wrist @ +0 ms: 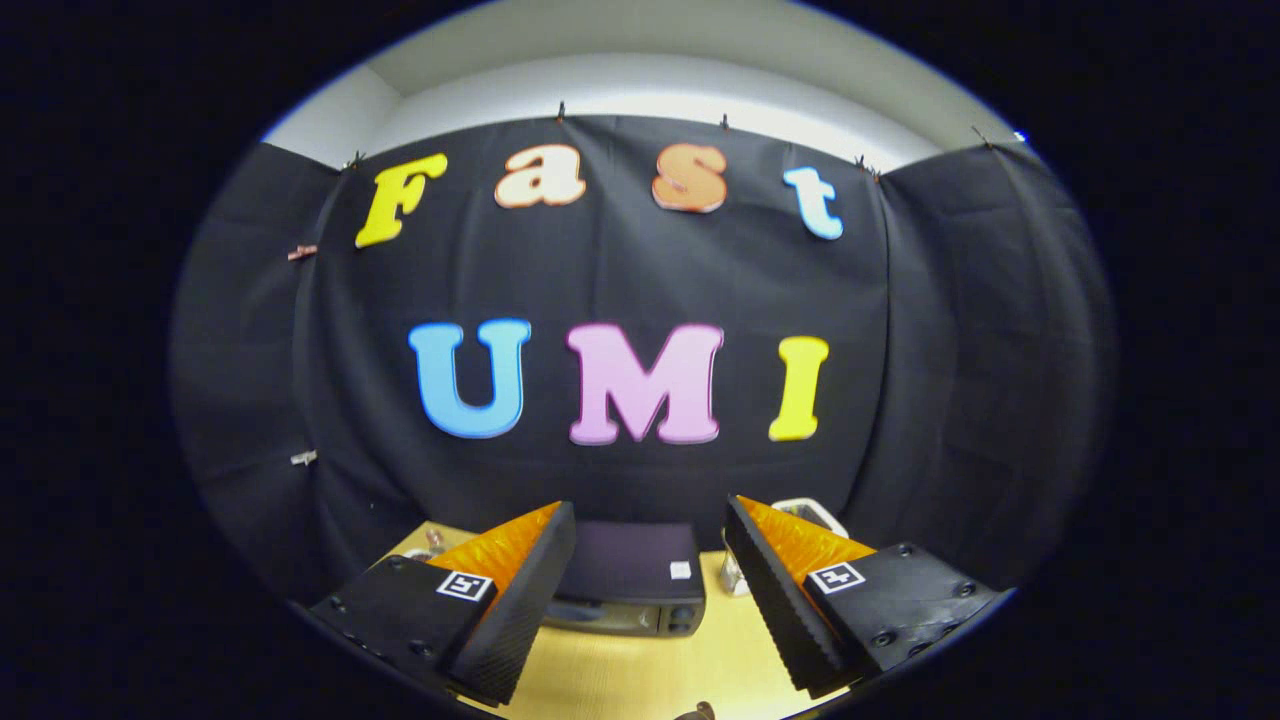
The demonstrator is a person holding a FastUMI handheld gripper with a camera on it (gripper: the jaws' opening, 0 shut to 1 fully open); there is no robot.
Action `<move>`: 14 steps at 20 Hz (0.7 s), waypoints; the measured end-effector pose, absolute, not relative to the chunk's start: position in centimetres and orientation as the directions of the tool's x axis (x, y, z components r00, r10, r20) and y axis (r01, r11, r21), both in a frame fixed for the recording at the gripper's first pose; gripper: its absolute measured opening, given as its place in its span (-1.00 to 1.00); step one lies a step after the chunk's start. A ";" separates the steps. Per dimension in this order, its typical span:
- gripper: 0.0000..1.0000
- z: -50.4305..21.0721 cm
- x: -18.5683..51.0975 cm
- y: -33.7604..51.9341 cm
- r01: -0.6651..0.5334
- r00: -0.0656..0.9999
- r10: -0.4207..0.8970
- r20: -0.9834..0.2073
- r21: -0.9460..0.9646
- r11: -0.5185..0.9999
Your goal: Open the toaster oven, put the food inside, and close the toaster oven door.
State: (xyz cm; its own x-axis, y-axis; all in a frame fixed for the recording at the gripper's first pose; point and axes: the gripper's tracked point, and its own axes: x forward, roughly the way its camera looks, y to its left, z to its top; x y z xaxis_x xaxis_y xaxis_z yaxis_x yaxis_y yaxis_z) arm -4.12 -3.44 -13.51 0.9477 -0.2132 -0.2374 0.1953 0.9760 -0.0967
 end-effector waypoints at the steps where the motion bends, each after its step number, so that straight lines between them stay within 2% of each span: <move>1: 0.97 -10.7 -3.8 -3.1 0.201 0.960 -0.213 -0.183 -0.080 0.976; 7: 0.95 -2.2 -4.4 -1.4 0.177 0.984 -0.177 -0.005 -0.020 0.984; 14: 0.95 -2.3 -5.3 0.8 0.110 0.994 -0.110 -0.007 -0.037 0.993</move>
State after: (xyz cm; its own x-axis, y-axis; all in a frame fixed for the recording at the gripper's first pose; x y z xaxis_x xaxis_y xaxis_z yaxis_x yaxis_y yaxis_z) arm -5.29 0.80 -2.27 0.9939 -0.1104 -0.0069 0.1101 0.9932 -0.0373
